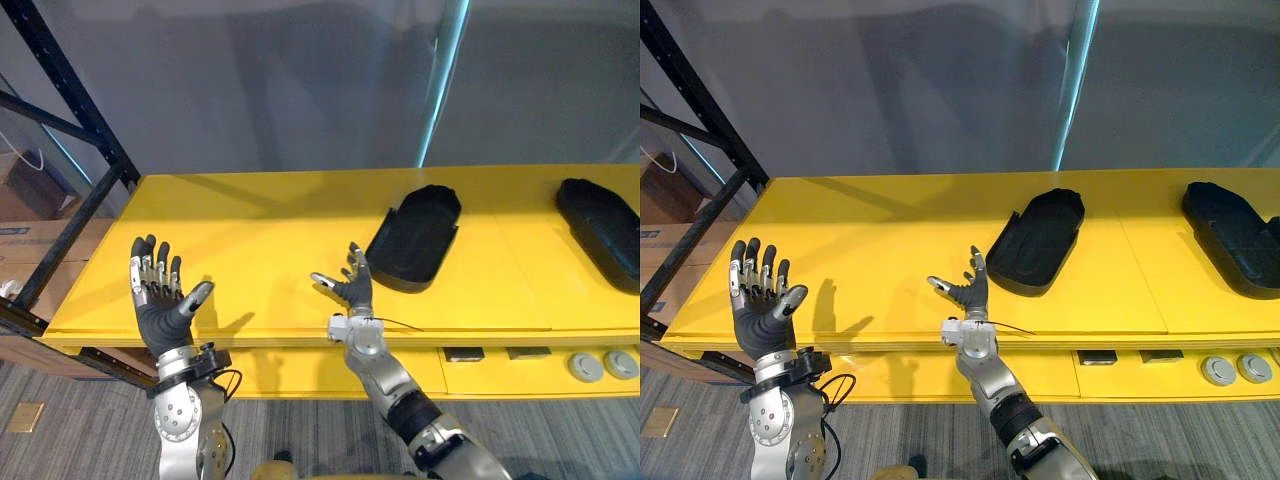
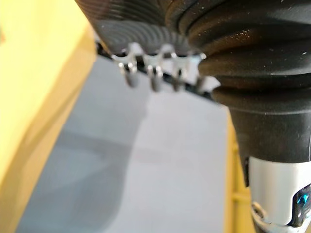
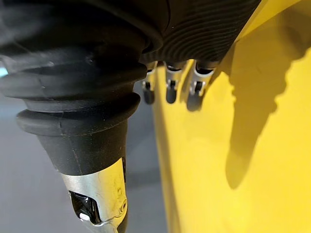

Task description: Walk over and take plastic housings, then place them on the shelf

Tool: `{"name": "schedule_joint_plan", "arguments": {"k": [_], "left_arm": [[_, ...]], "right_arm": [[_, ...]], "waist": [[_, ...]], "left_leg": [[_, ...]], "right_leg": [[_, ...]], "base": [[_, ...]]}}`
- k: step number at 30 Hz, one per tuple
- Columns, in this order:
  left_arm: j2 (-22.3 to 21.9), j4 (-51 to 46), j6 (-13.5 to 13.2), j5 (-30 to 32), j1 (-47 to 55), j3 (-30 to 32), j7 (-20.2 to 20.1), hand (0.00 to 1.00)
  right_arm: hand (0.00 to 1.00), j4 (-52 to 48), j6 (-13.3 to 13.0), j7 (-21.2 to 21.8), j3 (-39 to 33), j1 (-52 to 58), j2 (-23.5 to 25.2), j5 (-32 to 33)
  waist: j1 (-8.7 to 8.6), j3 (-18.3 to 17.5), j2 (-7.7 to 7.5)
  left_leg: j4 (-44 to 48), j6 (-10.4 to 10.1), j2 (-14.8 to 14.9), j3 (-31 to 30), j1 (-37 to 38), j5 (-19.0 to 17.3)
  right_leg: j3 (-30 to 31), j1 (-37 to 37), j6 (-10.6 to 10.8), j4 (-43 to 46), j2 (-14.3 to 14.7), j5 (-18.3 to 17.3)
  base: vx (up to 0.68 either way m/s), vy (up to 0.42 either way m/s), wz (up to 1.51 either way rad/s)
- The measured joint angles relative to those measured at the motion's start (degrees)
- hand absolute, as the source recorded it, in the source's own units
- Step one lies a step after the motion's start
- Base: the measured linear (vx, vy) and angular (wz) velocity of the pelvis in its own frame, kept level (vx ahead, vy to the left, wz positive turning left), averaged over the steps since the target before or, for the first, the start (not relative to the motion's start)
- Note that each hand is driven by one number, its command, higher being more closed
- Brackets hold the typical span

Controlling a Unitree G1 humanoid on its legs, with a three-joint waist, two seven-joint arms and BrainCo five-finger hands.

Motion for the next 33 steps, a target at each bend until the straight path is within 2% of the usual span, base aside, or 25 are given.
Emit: {"name": "schedule_joint_plan", "arguments": {"k": [5,8,15,19,24,33], "left_arm": [[0.0,0.01,0.05,-0.47,0.03,-1.73,-0.57,0.0],[0.0,0.03,0.05,-0.55,0.09,-1.78,-1.24,0.0],[0.0,0.19,0.96,-0.57,1.19,-2.65,-3.04,0.0],[0.0,0.29,1.92,-0.54,1.32,-4.1,-3.05,0.0],[0.02,0.76,2.05,-0.49,1.33,-4.27,-2.94,0.0],[0.02,1.3,2.14,-0.46,1.59,-4.28,-2.38,0.0]], "right_arm": [[0.0,0.0,-0.18,-1.6,-2.1,-0.01,-0.01,-1.53],[0.0,-0.09,-1.31,-0.99,-2.18,0.0,-0.05,-1.47],[0.0,-1.56,-1.31,-0.74,-2.2,1.28,-0.07,-1.48],[0.0,-3.45,-1.27,-0.58,-2.17,2.4,-0.4,-1.6],[0.0,-3.98,-0.91,-0.96,-2.55,3.25,-0.7,-2.44],[0.0,-8.04,-0.85,-0.35,-8.26,7.19,-1.54,-4.59]], "waist": [[-0.08,0.17,0.29],[-0.61,0.17,0.29],[-1.72,0.21,0.25],[-1.68,0.36,0.18],[-2.58,0.72,-0.11],[-2.95,1.13,-0.13]], "left_leg": [[-0.08,0.0,-0.02,-0.01,-0.01,0.1],[-0.1,0.0,-0.02,0.01,0.04,0.1],[-0.17,-0.01,0.14,0.55,0.33,0.1],[-0.36,-0.03,0.22,1.51,1.2,0.05],[-0.34,-0.03,0.25,1.81,1.44,0.05],[-0.79,-0.02,0.25,2.17,2.06,0.06]], "right_leg": [[-0.01,-0.06,0.02,0.02,-0.01,-0.02],[0.02,-0.05,0.03,0.02,-0.02,-0.03],[0.3,-0.04,0.03,0.07,0.04,-0.02],[1.11,0.01,0.03,0.35,0.03,-0.02],[1.52,-0.06,0.03,0.63,0.02,-0.03],[1.77,0.11,0.04,0.68,0.01,-0.03]], "base": [[0.0,0.0,0.0],[0.0,0.0,0.0],[0.0,0.0,-0.02],[0.0,0.003,-0.1],[-0.02,0.007,-0.05],[0.0,0.001,-0.01]]}}
